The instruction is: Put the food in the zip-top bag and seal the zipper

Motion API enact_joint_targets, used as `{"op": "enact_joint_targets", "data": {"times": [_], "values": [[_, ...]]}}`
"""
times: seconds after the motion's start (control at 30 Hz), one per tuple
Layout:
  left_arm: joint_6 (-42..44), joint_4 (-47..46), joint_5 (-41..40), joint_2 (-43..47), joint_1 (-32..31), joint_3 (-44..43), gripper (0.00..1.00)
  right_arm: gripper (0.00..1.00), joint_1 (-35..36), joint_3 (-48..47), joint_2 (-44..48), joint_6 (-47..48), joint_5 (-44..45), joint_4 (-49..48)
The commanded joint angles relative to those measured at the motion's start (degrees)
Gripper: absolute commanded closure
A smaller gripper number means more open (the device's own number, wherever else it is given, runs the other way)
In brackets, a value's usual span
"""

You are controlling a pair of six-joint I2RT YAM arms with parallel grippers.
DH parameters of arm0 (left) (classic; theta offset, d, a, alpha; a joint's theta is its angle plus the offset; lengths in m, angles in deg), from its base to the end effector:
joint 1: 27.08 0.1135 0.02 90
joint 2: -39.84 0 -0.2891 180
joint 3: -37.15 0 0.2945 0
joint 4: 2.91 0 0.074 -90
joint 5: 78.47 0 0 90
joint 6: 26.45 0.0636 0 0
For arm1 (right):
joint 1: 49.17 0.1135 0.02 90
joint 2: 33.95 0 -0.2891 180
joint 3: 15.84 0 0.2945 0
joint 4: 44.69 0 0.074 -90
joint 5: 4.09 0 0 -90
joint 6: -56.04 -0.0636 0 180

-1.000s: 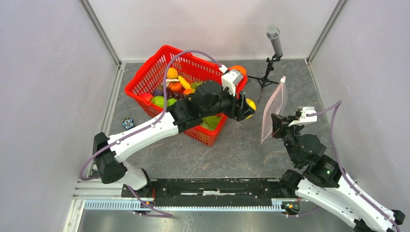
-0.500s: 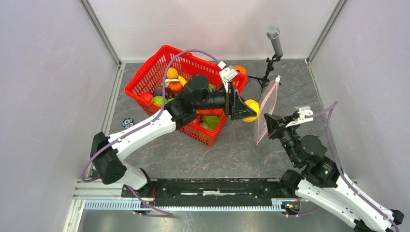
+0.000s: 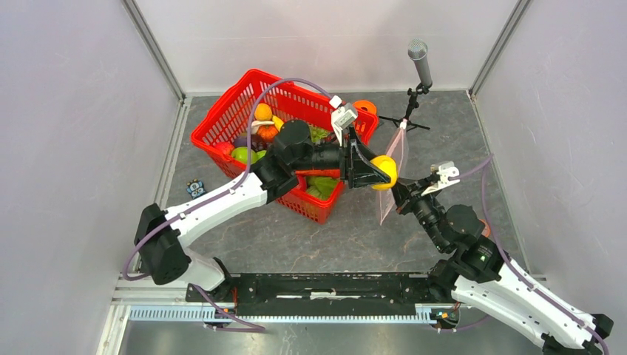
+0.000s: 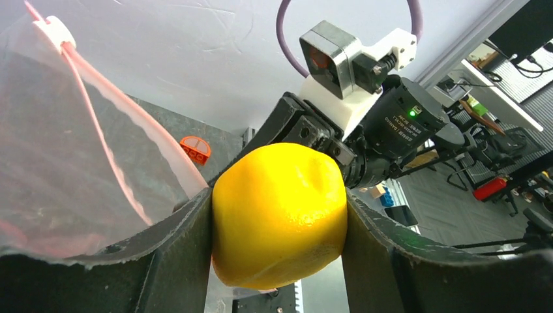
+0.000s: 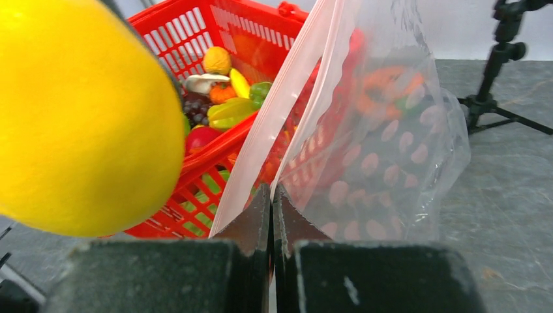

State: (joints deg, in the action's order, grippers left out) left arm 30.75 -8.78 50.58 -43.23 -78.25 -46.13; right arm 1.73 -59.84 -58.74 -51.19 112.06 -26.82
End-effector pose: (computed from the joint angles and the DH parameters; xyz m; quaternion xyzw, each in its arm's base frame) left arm 0.2210 -0.3385 0.4146 0.3459 0.5824 -0.6349 0.3715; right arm 0.1269 0.1117 0.3347 -0.0422 0.6984 0.2593 0.6658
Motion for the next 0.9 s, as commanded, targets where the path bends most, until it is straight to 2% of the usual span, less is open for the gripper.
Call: {"op": "enact_joint_targets", "data": {"times": [0.0,0.1,0.3,0.37,0.53,0.6,0.87], "values": [[-2.6,-3.2,0.4,-1.0,0.2,-0.4,0.68,1.00,0.2,1.1,-0.2,0.5,-7.1,-8.0],[-1.4,0.1,-2.8,-2.4,0.2,-1.0,0.69,1.00,0.2,1.1,-0.4,1.7,-9.5,-9.7],[-0.6,0.8,-6.1,-4.1,0.0,-1.0,0.70,1.00,0.2,1.5,-0.4,2.8,-10.7,-10.7],[2.4,5.5,-10.3,-4.3,-0.4,-2.0,0.71,1.00,0.2,1.4,-0.5,3.0,-10.8,-10.2],[10.6,20.8,-28.3,-4.2,-1.9,-5.0,0.71,1.00,0.2,1.7,-0.1,3.6,-11.8,-10.8],[11.8,23.1,-32.9,-3.9,-2.3,-5.4,0.71,1.00,0.2,1.7,-0.1,4.0,-12.2,-11.1],[15.2,27.5,-38.8,-5.6,-5.4,-9.1,0.72,1.00,0.3,0.4,-2.5,4.5,-14.6,-11.9]]}}
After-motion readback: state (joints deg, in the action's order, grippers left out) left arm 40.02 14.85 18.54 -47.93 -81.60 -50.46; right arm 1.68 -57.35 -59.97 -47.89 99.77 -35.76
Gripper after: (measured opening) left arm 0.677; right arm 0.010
